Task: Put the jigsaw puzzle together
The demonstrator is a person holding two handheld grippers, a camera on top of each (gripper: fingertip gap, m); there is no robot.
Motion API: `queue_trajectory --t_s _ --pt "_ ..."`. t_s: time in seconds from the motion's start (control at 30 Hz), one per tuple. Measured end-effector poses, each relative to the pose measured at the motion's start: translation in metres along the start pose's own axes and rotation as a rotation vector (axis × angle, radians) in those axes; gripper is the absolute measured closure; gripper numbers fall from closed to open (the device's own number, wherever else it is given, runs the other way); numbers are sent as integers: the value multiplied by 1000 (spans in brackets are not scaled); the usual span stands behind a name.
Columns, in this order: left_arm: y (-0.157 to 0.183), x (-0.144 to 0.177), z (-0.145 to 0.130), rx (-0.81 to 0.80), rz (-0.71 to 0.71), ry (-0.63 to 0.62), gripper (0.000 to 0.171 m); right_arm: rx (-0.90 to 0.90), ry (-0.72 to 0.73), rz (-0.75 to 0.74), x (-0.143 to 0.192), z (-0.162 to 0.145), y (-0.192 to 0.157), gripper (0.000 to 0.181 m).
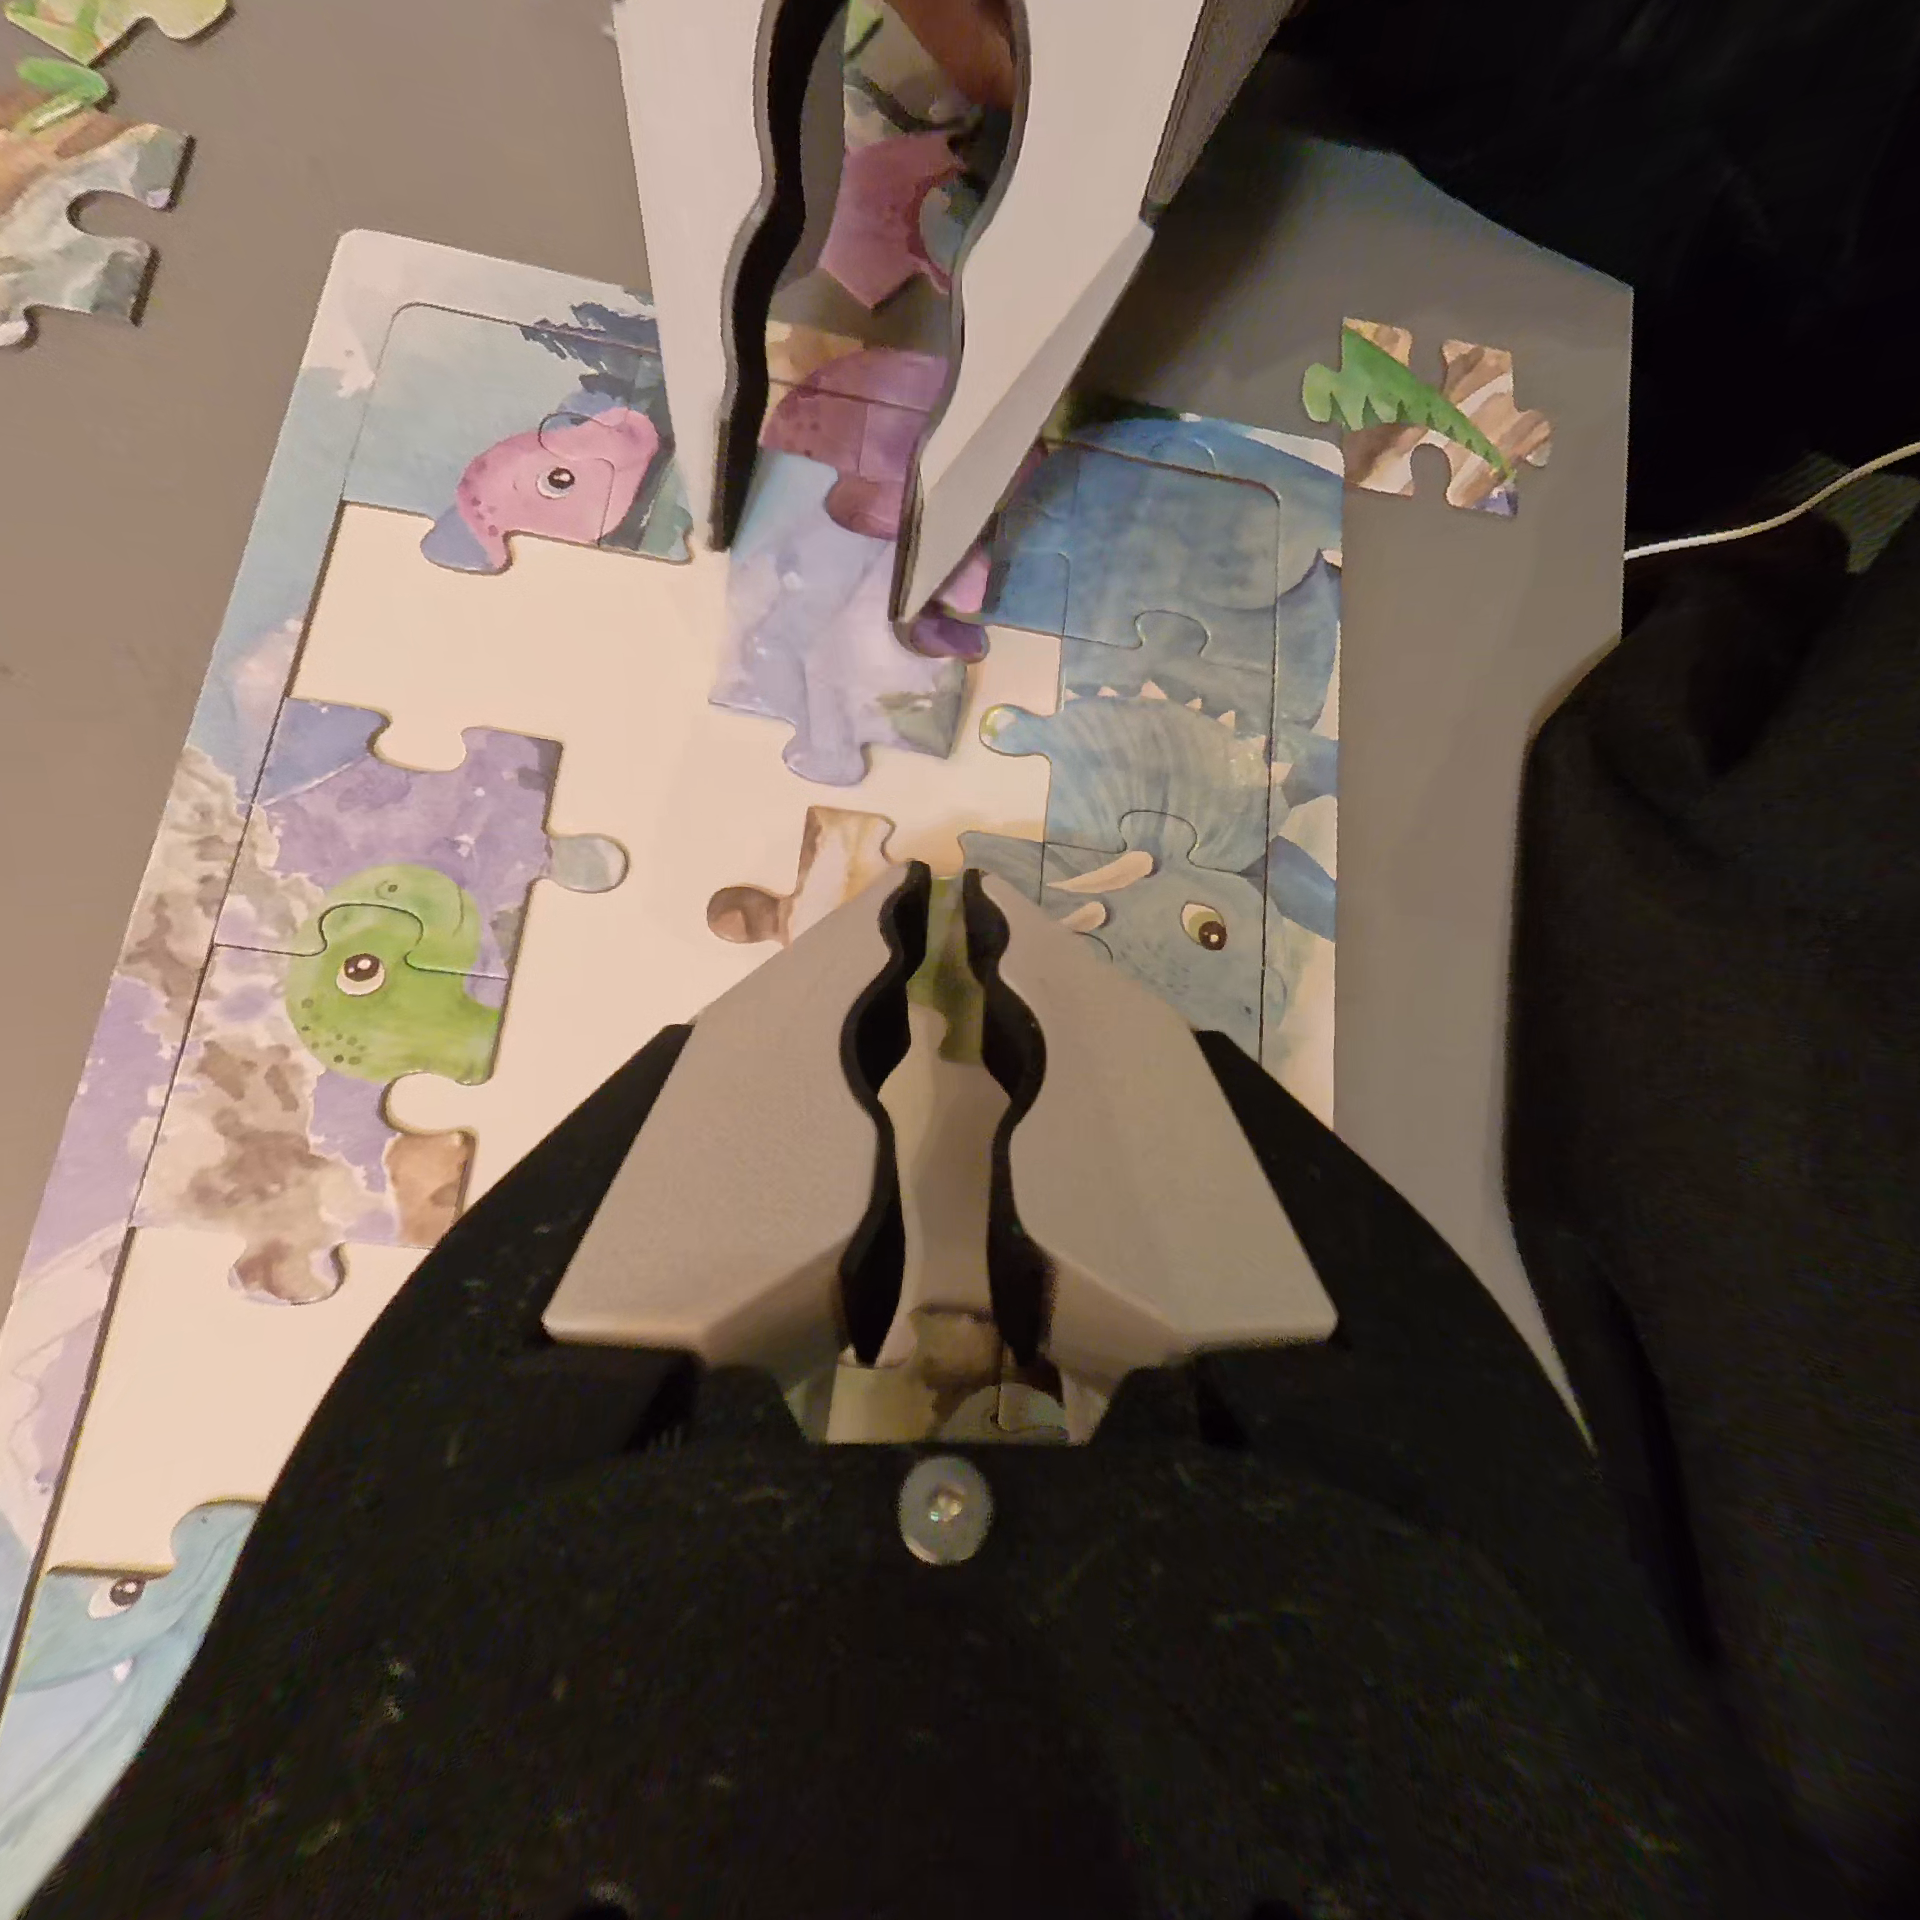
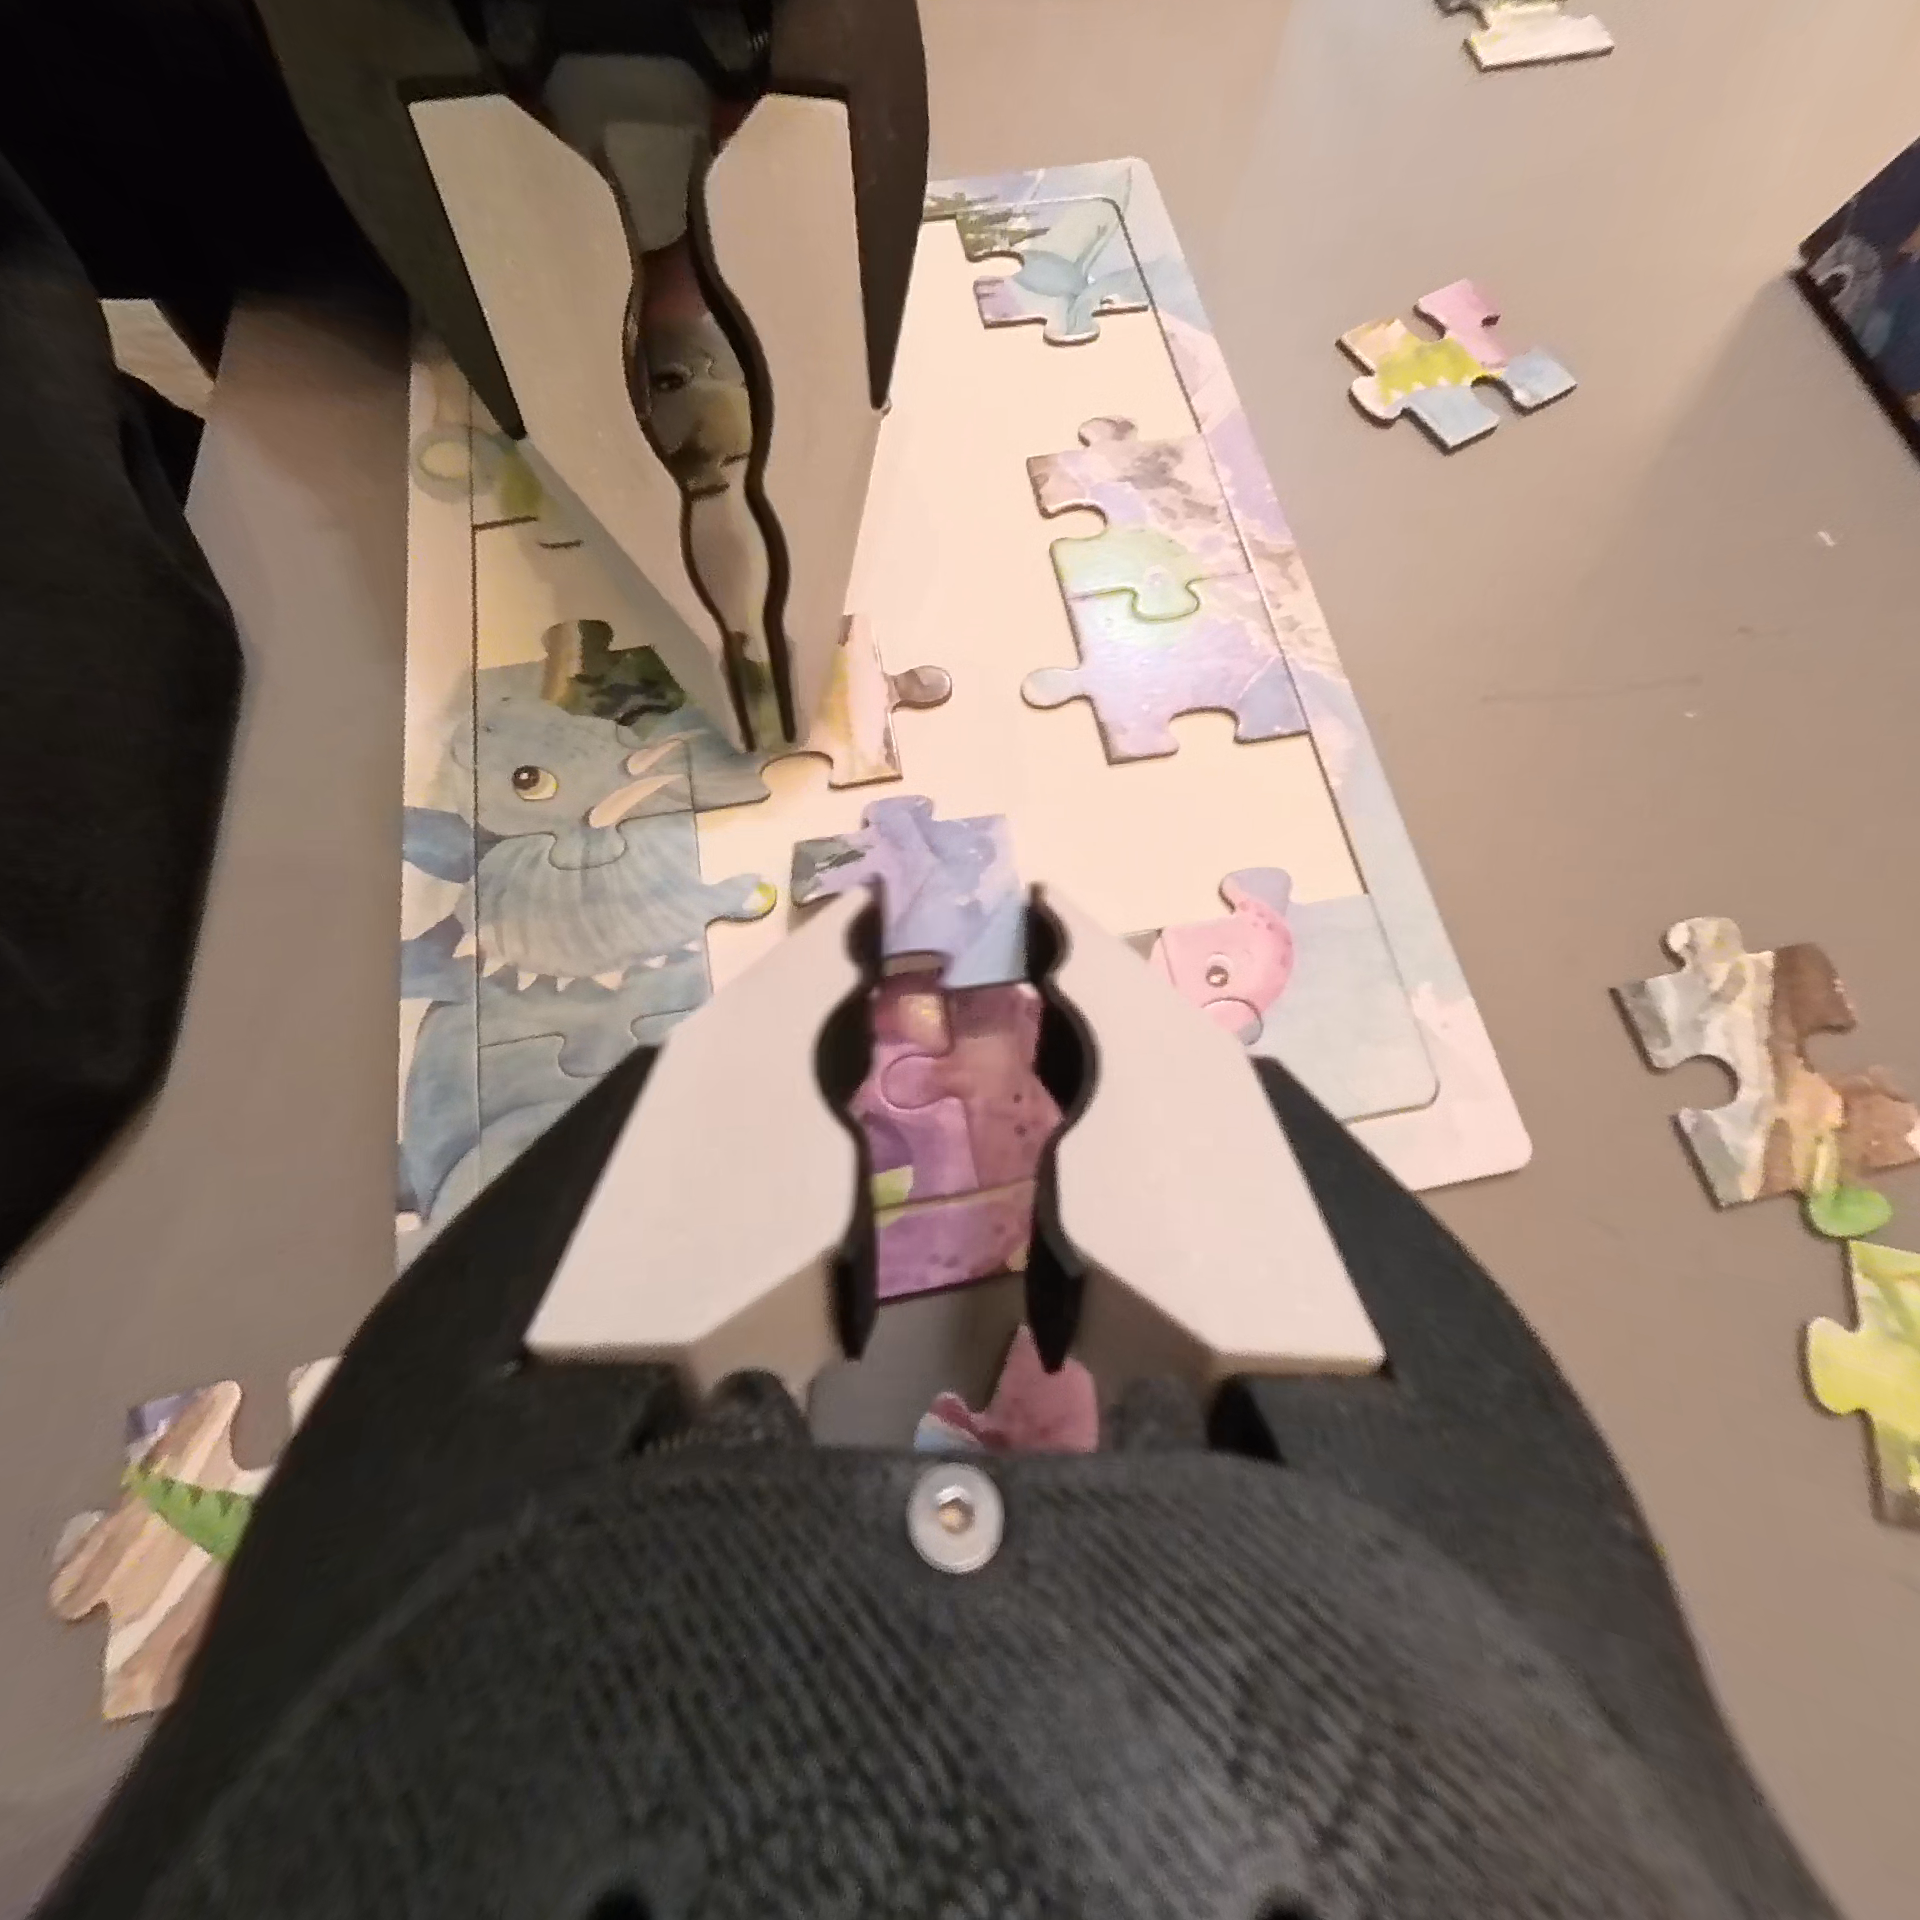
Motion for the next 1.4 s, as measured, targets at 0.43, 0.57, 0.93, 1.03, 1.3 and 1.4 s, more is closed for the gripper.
queue_trajectory --t_s 0.43,0.57,0.93,1.03,1.3,1.4 --pt "-11 17 6 51 25 126 164 21 -9 74 -1 3 -5 124" --pt "-12 18 5 67 18 148 164 31 -94 74 -15 -2 -10 122" --pt "-12 15 6 55 39 130 165 18 -78 52 -11 1 -6 137" --pt "-15 21 10 43 67 131 165 21 -33 14 -2 7 5 137" --pt "-55 29 30 -16 147 8 163 218 -188 -87 -5 26 47 137" --pt "-68 24 32 29 66 21 161 238 -177 9 -17 28 56 137"
Point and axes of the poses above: each gripper's, where its closed fingertips meet, x back along the fingers, z out of its top, y = z × x across the jaws, the point moved 7 cm from there along x, back along the fingers, and after that the axes turned 6 degrees about -y, right-handed, at the moved point
